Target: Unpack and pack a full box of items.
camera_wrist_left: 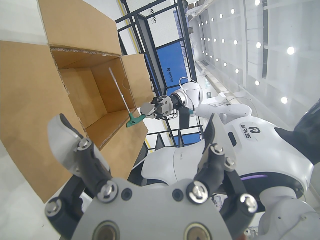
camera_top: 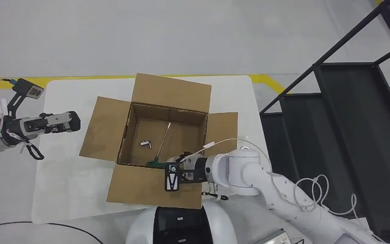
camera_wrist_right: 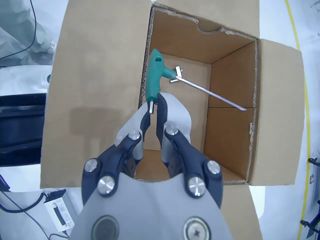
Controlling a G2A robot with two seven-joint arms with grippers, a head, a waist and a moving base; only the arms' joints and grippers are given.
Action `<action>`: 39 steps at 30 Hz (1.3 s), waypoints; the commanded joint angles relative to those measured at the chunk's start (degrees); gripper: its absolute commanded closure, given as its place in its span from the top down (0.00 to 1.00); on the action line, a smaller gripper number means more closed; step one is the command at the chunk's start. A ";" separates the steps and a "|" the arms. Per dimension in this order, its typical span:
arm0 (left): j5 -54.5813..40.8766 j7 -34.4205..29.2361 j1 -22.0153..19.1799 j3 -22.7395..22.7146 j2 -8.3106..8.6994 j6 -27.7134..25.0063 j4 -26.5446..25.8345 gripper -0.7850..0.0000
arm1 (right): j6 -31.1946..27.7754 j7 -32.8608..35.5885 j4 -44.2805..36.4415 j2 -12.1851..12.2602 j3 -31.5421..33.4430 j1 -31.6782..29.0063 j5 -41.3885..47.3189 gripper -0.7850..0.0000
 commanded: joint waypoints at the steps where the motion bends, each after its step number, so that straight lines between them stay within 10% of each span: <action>1: 0.00 0.00 0.00 0.00 0.00 0.00 0.00 1.00 | -0.09 -1.75 -0.67 0.37 1.22 -1.62 -0.40 0.00; 22: 0.00 0.00 0.00 0.00 0.00 0.00 0.00 1.00 | 3.81 -7.89 1.43 0.57 4.87 -3.97 1.80 0.02; 24: 0.00 0.00 0.00 0.00 0.00 0.00 0.00 1.00 | 5.05 -6.84 1.62 0.25 4.11 -3.29 2.69 0.83; 25: 0.00 0.00 0.00 0.00 0.00 0.00 0.00 1.00 | 5.85 -6.15 1.94 0.04 3.66 -2.77 3.29 1.00; 39: 0.00 0.00 0.00 0.00 0.00 0.00 0.00 1.00 | 20.08 -0.74 10.39 -4.99 -5.61 9.64 6.62 1.00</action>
